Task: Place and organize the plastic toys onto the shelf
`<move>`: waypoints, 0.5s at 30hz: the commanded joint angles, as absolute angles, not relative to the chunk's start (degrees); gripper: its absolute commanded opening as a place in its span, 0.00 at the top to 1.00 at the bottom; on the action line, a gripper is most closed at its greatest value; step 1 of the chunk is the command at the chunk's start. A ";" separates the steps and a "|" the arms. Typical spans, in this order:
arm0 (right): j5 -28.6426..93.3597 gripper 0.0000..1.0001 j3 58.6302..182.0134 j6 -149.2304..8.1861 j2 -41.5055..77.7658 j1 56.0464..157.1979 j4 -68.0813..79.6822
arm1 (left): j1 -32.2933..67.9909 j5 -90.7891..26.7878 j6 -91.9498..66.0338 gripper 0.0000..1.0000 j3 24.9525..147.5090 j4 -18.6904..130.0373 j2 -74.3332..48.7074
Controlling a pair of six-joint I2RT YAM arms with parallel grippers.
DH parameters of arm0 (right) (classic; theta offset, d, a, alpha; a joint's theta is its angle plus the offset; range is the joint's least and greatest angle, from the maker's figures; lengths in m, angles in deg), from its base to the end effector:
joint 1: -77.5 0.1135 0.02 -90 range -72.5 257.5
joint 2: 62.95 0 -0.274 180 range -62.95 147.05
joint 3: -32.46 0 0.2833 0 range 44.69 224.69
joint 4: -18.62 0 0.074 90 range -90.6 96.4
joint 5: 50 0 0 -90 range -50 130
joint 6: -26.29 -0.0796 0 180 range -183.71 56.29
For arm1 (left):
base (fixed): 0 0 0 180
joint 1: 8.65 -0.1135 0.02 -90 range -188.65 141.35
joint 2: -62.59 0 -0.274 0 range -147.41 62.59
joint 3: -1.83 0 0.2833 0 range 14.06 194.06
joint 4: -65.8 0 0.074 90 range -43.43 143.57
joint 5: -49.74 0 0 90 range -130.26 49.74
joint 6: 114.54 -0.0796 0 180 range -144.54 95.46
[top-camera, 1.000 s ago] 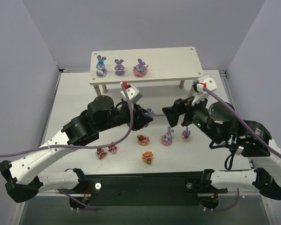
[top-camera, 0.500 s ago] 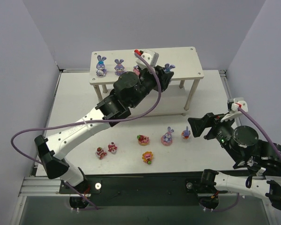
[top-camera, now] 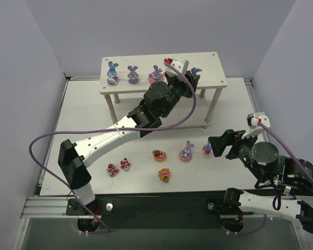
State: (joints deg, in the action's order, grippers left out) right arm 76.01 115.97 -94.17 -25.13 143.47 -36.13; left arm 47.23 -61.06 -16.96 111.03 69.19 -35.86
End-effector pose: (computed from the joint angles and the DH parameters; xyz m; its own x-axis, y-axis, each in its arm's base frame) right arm 0.0990 0.1071 0.4624 -0.3099 0.3118 -0.8982 -0.4005 0.8139 0.4208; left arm 0.2941 -0.3836 0.4736 0.0592 -0.3072 -0.9498 0.5938 0.7757 -0.2139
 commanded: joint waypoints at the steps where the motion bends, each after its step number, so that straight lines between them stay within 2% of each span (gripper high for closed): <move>1: 77.79 0.30 115.35 -95.52 -26.39 143.06 -38.34 | 46.28 -60.83 -18.65 1.00 113.91 75.81 -36.55; 9: 78.85 0.30 115.79 -95.79 -25.34 143.06 -39.13 | 40.23 -48.19 -14.70 1.00 114.70 72.74 -37.07; 15: 79.72 0.30 116.14 -95.88 -24.10 143.06 -39.04 | 37.76 -43.16 -13.02 1.00 114.70 71.24 -37.78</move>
State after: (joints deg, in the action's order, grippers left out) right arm 77.10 115.58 -95.43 -25.74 143.47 -38.68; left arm 38.57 -48.84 -14.67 111.51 70.00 -37.57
